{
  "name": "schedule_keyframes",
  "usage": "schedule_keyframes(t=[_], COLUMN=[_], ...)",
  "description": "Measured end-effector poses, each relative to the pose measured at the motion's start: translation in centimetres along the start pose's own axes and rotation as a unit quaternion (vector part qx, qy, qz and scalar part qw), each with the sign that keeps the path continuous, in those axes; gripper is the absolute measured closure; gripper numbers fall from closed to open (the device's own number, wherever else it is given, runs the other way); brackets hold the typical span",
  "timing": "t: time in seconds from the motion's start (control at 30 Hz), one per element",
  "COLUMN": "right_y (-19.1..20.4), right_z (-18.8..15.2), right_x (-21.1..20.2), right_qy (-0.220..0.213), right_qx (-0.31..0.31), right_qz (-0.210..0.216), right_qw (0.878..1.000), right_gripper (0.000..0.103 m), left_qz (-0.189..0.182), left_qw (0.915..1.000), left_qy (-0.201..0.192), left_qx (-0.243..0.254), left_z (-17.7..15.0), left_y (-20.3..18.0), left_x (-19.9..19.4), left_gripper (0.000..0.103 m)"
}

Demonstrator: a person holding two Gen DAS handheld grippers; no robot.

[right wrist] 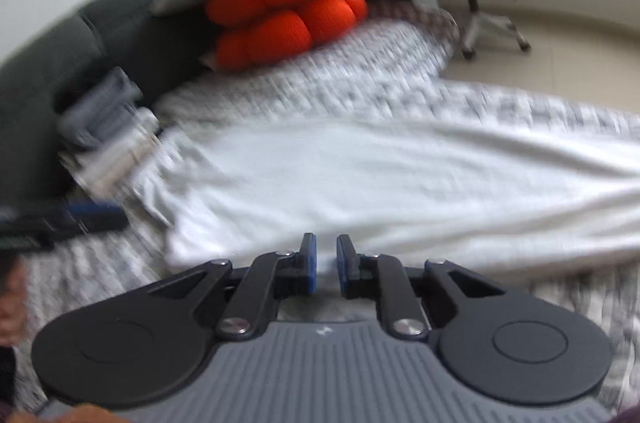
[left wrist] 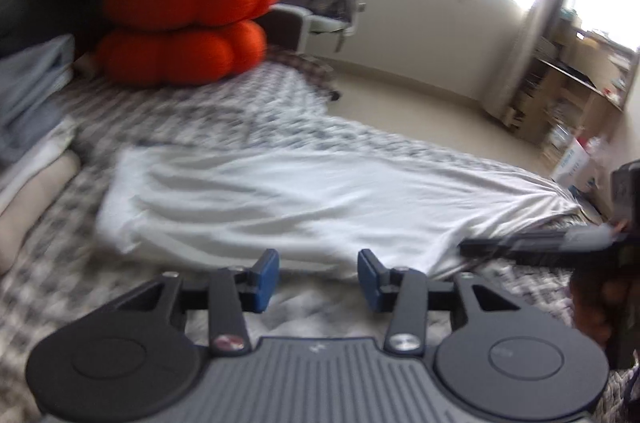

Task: Fold clothes

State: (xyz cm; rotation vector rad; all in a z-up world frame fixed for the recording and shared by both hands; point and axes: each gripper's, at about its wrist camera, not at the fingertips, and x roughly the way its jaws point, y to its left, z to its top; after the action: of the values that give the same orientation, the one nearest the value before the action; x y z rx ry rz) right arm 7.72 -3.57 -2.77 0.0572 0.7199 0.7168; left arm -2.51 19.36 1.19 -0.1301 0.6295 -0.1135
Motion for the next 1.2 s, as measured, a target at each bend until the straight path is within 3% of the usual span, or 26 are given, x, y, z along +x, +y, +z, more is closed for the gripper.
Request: schedule_keyframes(t=[0.17, 0.3, 0.4, 0.57, 0.67, 0.73, 0.8, 0.87, 0.93, 1.03, 1.2], right_y=[-0.2, -2.0, -4.1, -7.0, -8.5, -10.2, -12.8, -15.9, -18.9, -23.5, -30.1], right_z=[-1.1, -1.2, -1.3, 1.0, 2.9, 4.0, 4.7, 4.7, 4.4, 3.8, 2.5], right_x=[-1.3, -3.2, -5.7, -5.6, -3.7, -2.3, -1.3, -1.4, -2.8, -5.4, -8.7], right_qy=[0.013, 0.031, -0.01, -0.053, -0.051, -0.046, -0.039, -0.039, -0.06, -0.091, -0.13], right_qx=[-0.044, -0.056, -0.037, 0.025, 0.031, 0.037, 0.056, 0.072, 0.079, 0.12, 0.228], right_qz=[0.009, -0.002, -0.024, -0.069, -0.089, -0.086, -0.075, -0.103, -0.098, -0.133, -0.189], right_qw=[0.999, 0.998, 0.999, 0.996, 0.994, 0.995, 0.995, 0.991, 0.99, 0.98, 0.946], right_gripper=[0.079, 0.076, 0.068, 0.066, 0.063, 0.053, 0.053, 0.054, 0.058, 0.058, 0.057], left_qz=[-0.005, 0.006, 0.006, 0.009, 0.007, 0.004, 0.018, 0.019, 0.016, 0.011, 0.015], left_qw=[0.9982, 0.9969, 0.9968, 0.9976, 0.9963, 0.9954, 0.9945, 0.9939, 0.9952, 0.9959, 0.9952], left_qy=[0.0, 0.025, 0.018, 0.011, 0.007, 0.023, 0.031, 0.01, 0.009, 0.011, 0.008], left_qx=[0.059, 0.074, 0.077, 0.068, 0.085, 0.093, 0.098, 0.108, 0.096, 0.089, 0.096], left_z=[0.7, -0.9, -1.5, 0.3, 0.9, 0.3, -0.8, -1.7, -1.7, -1.7, -1.8], left_y=[-4.3, -4.9, -4.5, -5.0, -6.4, -7.0, -7.2, -7.1, -6.6, -6.2, -6.6], left_x=[3.2, 5.0, 4.6, 4.2, 4.8, 6.0, 6.9, 6.4, 6.1, 6.2, 6.4], left_gripper=[0.056, 0.055, 0.055, 0.053, 0.049, 0.046, 0.046, 0.045, 0.045, 0.042, 0.041])
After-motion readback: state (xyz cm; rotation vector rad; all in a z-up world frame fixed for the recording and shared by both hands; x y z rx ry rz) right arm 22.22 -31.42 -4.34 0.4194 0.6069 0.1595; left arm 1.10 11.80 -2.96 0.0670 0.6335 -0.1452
